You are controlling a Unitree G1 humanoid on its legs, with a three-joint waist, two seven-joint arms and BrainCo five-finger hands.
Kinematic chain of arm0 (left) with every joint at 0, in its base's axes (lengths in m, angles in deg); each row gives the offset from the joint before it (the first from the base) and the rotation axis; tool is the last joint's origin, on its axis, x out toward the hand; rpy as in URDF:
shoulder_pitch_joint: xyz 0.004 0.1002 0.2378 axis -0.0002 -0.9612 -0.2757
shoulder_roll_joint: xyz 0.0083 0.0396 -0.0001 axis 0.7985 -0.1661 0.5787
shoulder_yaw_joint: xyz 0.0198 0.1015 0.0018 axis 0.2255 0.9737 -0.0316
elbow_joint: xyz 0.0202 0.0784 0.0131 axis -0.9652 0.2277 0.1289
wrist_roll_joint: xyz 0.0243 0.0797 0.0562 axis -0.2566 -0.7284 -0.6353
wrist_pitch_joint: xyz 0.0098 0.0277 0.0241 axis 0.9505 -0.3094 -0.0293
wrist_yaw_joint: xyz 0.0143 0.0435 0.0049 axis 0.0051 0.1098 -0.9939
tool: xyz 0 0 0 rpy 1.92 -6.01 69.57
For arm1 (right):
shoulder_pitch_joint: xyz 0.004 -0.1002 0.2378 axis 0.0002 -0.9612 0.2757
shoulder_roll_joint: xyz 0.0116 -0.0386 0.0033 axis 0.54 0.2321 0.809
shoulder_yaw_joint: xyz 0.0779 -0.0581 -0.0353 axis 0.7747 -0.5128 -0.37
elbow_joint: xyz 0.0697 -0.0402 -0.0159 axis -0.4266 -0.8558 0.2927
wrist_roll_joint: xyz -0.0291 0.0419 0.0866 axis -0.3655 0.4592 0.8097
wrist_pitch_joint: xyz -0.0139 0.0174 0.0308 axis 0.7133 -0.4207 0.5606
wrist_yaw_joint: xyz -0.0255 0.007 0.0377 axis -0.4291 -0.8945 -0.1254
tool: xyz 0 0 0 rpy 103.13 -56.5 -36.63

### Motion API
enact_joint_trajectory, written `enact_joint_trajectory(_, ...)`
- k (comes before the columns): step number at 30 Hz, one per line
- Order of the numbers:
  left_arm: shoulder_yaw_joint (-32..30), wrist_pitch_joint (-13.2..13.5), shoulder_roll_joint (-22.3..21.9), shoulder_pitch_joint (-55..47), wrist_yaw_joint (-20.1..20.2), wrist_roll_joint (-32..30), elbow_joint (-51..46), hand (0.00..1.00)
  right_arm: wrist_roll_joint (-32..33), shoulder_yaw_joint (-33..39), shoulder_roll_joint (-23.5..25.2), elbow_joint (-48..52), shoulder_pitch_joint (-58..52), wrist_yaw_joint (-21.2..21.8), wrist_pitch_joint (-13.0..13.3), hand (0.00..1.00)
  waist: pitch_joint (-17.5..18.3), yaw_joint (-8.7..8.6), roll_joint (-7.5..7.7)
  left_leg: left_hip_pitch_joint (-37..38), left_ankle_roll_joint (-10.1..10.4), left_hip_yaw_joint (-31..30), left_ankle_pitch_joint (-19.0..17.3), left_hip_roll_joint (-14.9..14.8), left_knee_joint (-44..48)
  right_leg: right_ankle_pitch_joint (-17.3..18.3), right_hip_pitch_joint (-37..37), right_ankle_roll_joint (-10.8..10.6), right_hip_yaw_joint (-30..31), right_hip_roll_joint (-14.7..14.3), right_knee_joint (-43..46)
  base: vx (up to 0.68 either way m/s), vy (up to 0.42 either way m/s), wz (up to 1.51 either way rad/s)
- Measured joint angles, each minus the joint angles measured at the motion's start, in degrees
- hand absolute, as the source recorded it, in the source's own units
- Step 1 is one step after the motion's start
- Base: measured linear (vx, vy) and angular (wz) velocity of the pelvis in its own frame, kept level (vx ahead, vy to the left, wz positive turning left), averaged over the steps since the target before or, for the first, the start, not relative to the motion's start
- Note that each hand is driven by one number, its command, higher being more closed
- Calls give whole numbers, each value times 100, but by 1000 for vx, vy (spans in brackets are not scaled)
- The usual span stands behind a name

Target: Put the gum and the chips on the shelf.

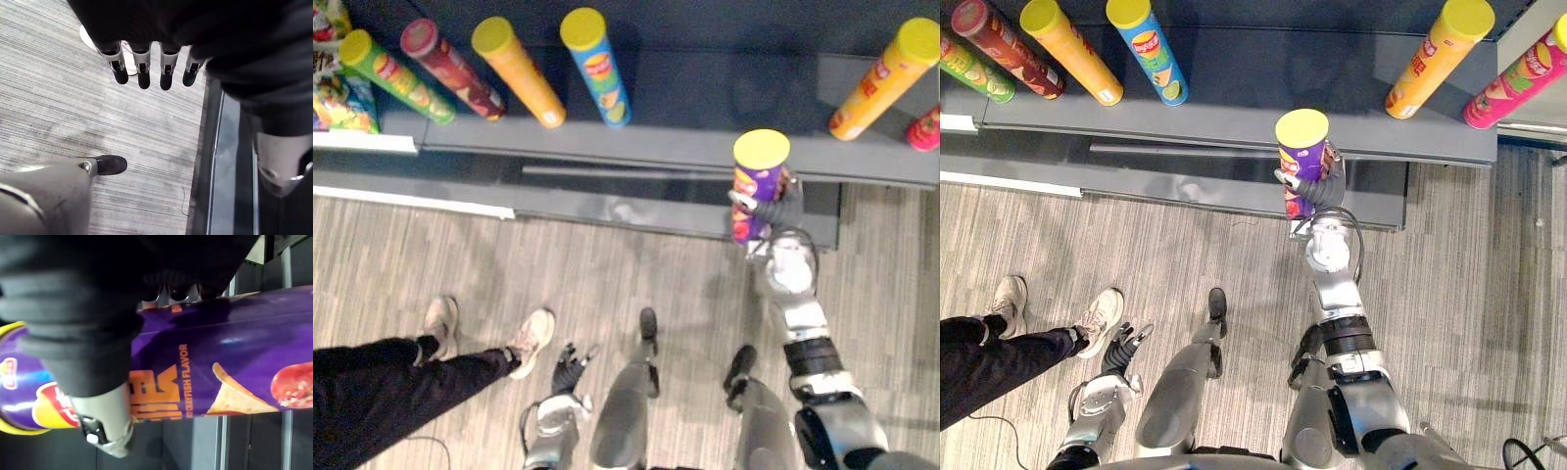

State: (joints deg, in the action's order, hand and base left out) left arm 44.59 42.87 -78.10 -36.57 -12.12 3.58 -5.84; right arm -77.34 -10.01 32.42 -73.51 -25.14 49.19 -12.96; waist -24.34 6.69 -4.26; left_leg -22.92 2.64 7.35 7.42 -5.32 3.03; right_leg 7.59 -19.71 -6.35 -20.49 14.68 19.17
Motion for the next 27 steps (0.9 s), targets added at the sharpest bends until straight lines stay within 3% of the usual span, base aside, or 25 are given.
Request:
enact_joint_trajectory(6,-36,-8,-3,0,-103,-14,240,0,54,-51,65,5,-22,34,10,100,-70,-16,2,21,0,-8,31,2,1,19,-7,8,-4,33,78,4,-4,1)
enact_joint_trajectory(10,-92,-22,-15,-5,-73,-97,553,0,291,-428,89,22,-271,346,39,100,-71,-12,4,136,5,66,33,-6,-52,24,22,14,76,43,102,16,-5,-7)
enact_joint_trajectory(11,-179,-88,-22,-8,123,-106,791,0,339,-841,108,263,-704,615,38,100,-56,-157,47,331,52,143,252,-45,-391,22,33,14,105,0,99,3,-2,-5)
enact_joint_trajectory(16,-179,-89,-22,-9,125,-107,797,0,339,-831,106,263,-757,619,38,100,-53,-159,52,367,55,145,251,-45,-401,22,65,14,106,-2,93,0,0,0)
enact_joint_trajectory(20,-242,-98,23,-98,196,-111,934,0,340,-780,109,263,-1112,739,36,100,36,-165,193,571,64,150,242,-30,-473,25,240,12,105,-3,54,20,-6,0)
enact_joint_trajectory(23,-313,-134,74,-127,361,-207,998,0,347,-509,90,253,-1335,854,23,100,79,-166,280,648,53,128,251,1,-468,59,326,-2,76,31,112,21,-11,6)
enact_joint_trajectory(27,-481,-138,102,-247,480,-280,998,0,458,-6,35,189,-1286,837,-12,100,79,-169,286,661,23,-12,271,111,-387,189,327,-15,18,164,413,-31,-15,17)
